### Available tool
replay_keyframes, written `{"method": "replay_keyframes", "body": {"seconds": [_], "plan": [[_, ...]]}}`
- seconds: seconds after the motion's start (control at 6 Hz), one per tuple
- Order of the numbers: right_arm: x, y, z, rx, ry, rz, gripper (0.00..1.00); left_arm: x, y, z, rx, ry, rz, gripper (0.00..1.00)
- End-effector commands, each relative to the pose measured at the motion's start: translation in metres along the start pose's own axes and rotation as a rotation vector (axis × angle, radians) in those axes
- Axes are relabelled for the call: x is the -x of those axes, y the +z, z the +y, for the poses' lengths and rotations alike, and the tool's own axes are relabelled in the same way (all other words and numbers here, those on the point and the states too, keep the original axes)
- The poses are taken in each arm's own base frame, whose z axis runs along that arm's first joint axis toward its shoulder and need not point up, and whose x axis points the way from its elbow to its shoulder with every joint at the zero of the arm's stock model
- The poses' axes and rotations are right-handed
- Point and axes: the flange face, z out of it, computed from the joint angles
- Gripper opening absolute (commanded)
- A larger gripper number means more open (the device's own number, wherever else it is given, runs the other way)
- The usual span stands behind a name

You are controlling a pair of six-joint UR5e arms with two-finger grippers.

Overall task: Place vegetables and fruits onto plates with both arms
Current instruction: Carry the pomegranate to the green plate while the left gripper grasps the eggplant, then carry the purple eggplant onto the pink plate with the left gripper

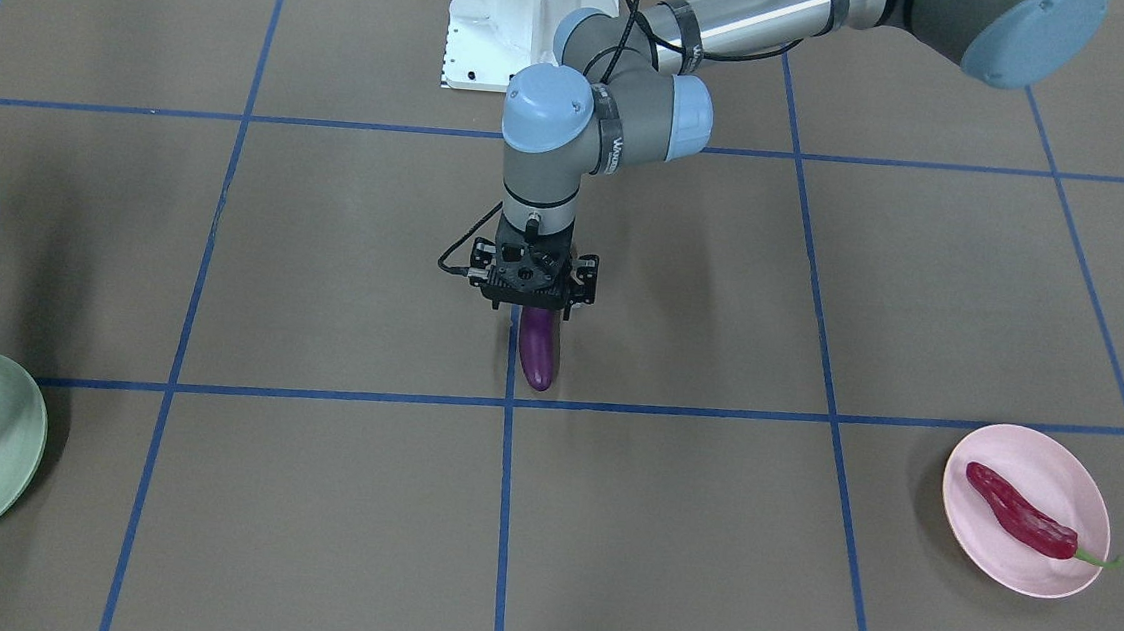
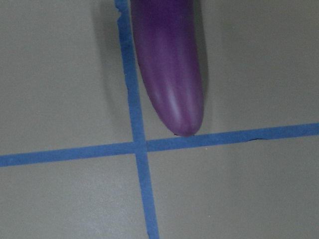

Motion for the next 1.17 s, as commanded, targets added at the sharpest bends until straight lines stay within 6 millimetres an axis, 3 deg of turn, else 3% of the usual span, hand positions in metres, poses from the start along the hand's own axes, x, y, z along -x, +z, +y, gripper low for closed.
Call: {"method": "replay_keyframes", "body": {"seconds": [0.0,0.17,0.33,0.5,0.67,0.83,1.0], "plan": [[-0.015,0.011,0.006,0.007,0.003,0.014,0.82,-0.002,0.005,0.006,0.019,0.027,-0.019,0.92],[-0.029,0.016,0.011,-0.030,-0.019,-0.006,1.00,-0.005,0.007,0.010,0.025,0.027,-0.017,0.92],[-0.013,0.005,0.008,-0.039,-0.033,-0.033,1.00,-0.005,0.009,0.011,0.028,0.028,-0.018,0.82],[0.003,-0.011,0.007,-0.053,-0.044,-0.057,1.00,-0.004,0.011,0.012,0.032,0.025,-0.022,0.51],[0.006,-0.032,0.001,-0.059,-0.038,-0.088,1.00,-0.005,0.007,0.011,0.033,0.024,-0.014,0.01],[0.009,-0.052,-0.006,-0.044,-0.025,-0.115,1.00,-0.006,0.002,0.009,0.026,0.020,-0.004,0.00],[0.016,-0.070,-0.005,-0.040,-0.030,-0.144,1.00,-0.001,-0.037,-0.006,-0.024,0.007,0.044,0.00]]}}
